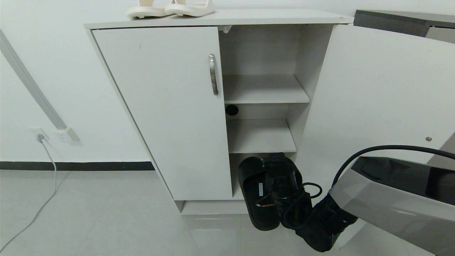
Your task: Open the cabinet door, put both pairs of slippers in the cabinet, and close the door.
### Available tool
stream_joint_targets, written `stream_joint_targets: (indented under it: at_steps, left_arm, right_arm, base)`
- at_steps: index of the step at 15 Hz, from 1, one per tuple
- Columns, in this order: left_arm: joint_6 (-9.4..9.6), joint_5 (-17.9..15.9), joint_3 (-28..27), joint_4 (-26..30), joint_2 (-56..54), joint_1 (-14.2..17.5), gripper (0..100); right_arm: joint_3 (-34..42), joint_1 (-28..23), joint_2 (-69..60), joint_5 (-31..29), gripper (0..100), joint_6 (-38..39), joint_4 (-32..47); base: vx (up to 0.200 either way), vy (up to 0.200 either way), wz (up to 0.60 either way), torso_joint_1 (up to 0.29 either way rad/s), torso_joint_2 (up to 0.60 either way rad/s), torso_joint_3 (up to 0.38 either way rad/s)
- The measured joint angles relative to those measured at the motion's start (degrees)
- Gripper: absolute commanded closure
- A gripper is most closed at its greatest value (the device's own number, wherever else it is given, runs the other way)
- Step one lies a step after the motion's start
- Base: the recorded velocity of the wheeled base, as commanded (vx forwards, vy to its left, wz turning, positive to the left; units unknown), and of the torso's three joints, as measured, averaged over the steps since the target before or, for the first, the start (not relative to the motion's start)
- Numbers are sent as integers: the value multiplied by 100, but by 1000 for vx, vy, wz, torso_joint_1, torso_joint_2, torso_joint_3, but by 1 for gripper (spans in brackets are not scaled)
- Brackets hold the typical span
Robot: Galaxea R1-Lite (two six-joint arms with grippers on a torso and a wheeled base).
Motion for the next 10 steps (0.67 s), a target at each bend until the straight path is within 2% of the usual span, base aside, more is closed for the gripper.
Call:
stream_joint_targets:
  at_steps: [6, 10]
  left_arm:
    - [0, 0, 0, 0, 0, 0, 100]
    - [0, 17, 0, -2, 0, 0, 100]
  right_arm:
    - [-121, 5, 55, 4, 100, -55, -4]
    - [-118, 9, 66, -68, 100, -336, -600]
  base:
    - [0, 0, 0, 5, 2, -201]
    - [0, 0, 0, 1, 0, -46]
